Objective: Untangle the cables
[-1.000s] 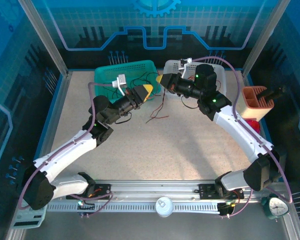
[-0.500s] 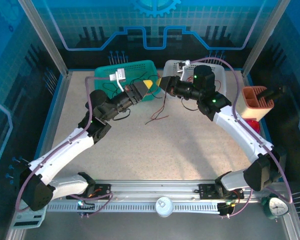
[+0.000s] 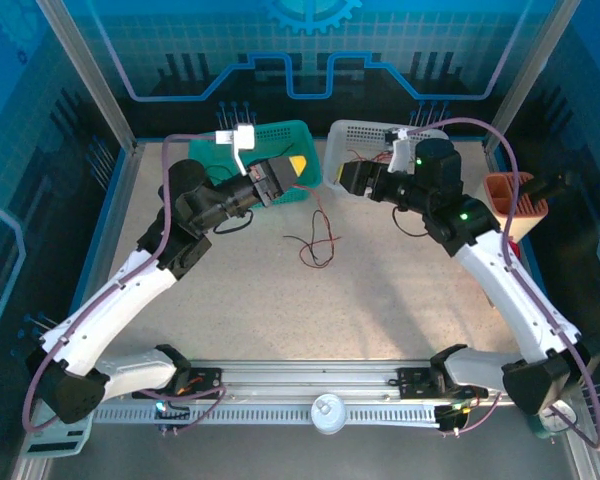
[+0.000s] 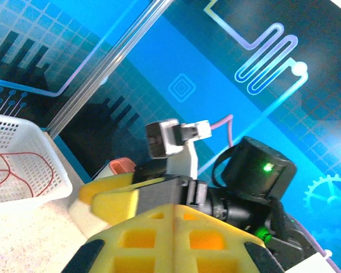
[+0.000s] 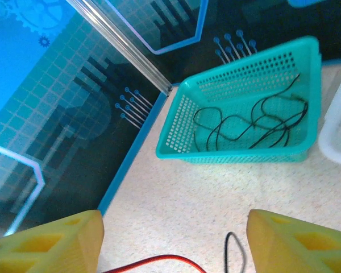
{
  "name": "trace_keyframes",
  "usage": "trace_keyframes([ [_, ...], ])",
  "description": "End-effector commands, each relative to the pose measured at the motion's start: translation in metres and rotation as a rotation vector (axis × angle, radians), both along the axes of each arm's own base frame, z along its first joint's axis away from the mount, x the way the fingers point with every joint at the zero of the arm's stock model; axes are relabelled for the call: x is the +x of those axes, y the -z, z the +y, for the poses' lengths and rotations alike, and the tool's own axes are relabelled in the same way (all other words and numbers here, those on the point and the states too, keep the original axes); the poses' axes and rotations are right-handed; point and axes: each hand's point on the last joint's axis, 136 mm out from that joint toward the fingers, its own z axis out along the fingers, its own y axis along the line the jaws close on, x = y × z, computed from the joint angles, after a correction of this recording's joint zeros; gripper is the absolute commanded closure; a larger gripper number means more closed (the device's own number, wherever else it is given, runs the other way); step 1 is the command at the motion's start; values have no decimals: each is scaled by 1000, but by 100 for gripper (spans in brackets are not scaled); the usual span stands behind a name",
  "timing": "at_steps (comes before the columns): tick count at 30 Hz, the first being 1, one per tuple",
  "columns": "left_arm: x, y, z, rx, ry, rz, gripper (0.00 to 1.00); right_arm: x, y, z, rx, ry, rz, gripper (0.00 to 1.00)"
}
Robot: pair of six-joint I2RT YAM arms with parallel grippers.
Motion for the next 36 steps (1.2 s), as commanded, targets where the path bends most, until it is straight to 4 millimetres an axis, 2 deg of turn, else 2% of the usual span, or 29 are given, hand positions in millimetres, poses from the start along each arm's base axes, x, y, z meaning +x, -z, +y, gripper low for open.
trace_keyframes([
  [1, -8, -8, -3, 40, 30, -37, 100, -7, -16, -10, -72, -3, -129, 28],
  [6, -8, -10, -4, 55, 35, -32, 100, -30, -29, 11, -116, -145, -281, 24],
  [12, -7, -16, -6, 55, 44, -22, 100, -47, -25, 38, -173, -263, -383, 22],
  [16, -7, -19, -8, 55, 52, -14, 100, -49, -25, 58, -176, -317, -410, 22],
  [22, -3, -18, -10, 50, 53, 5, 100, -40, -23, 80, -184, -350, -411, 22],
  [36, 7, -9, -17, 40, 57, 33, 100, -50, -19, 98, -169, -403, -397, 22],
])
